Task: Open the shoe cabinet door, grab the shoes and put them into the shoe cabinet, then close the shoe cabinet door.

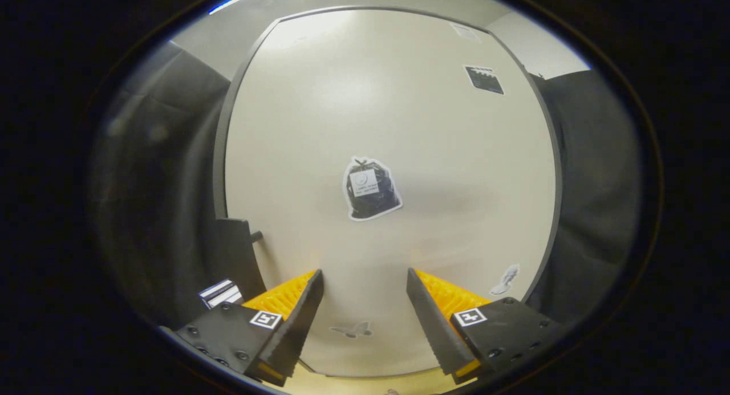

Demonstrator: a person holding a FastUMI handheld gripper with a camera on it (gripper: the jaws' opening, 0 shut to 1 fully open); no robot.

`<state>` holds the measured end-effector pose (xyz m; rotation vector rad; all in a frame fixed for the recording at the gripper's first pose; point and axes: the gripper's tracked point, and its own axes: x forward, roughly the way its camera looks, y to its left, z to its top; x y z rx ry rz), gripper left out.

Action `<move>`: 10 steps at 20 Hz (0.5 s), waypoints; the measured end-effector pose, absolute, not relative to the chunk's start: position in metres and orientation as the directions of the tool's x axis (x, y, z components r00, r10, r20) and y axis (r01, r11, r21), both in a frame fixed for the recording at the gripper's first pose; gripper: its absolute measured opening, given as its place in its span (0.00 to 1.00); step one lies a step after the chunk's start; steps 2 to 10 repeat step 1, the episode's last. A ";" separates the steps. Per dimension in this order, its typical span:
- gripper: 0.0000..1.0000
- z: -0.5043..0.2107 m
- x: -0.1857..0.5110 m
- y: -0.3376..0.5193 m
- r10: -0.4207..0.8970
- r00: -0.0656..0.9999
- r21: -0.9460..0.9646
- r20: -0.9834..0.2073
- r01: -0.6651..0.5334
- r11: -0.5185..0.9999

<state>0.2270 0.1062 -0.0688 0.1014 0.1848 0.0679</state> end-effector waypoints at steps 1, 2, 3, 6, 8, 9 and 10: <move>0.94 -0.069 0.227 0.106 0.078 0.980 0.108 -0.183 -0.059 0.992; 0.94 -0.069 0.227 0.106 0.078 0.980 0.108 -0.183 -0.059 0.992; 0.94 -0.069 0.227 0.106 0.078 0.980 0.108 -0.183 -0.059 0.992; 0.94 -0.069 0.227 0.106 0.078 0.980 0.108 -0.183 -0.059 0.992; 0.94 -0.069 0.227 0.106 0.078 0.980 0.108 -0.183 -0.059 0.992; 0.94 -0.069 0.227 0.106 0.078 0.980 0.108 -0.183 -0.059 0.992; 0.94 -0.069 0.227 0.106 0.078 0.980 0.108 -0.183 -0.059 0.992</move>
